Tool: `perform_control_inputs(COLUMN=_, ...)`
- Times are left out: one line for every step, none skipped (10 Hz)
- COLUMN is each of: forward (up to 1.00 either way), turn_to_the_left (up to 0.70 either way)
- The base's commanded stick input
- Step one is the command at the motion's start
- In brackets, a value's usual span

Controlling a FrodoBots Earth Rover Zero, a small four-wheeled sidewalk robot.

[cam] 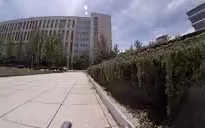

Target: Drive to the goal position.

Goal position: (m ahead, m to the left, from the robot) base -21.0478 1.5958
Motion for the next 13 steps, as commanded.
perform_control_inputs(forward=0.1, turn_to_the_left=0.0)
perform_control_inputs(forward=0.1, turn_to_the_left=0.0)
perform_control_inputs(forward=0.1, turn_to_the_left=0.0)
perform_control_inputs(forward=0.1, turn_to_the_left=0.0)
perform_control_inputs(forward=0.1, turn_to_the_left=0.0)
perform_control_inputs(forward=0.1, turn_to_the_left=0.0)
perform_control_inputs(forward=0.1, turn_to_the_left=0.0)
perform_control_inputs(forward=0.1, turn_to_the_left=0.0)
perform_control_inputs(forward=0.1, turn_to_the_left=0.0)
perform_control_inputs(forward=0.1, turn_to_the_left=0.0)
perform_control_inputs(forward=0.1, turn_to_the_left=0.0)
perform_control_inputs(forward=0.1, turn_to_the_left=0.0)
perform_control_inputs(forward=0.1, turn_to_the_left=0.0)
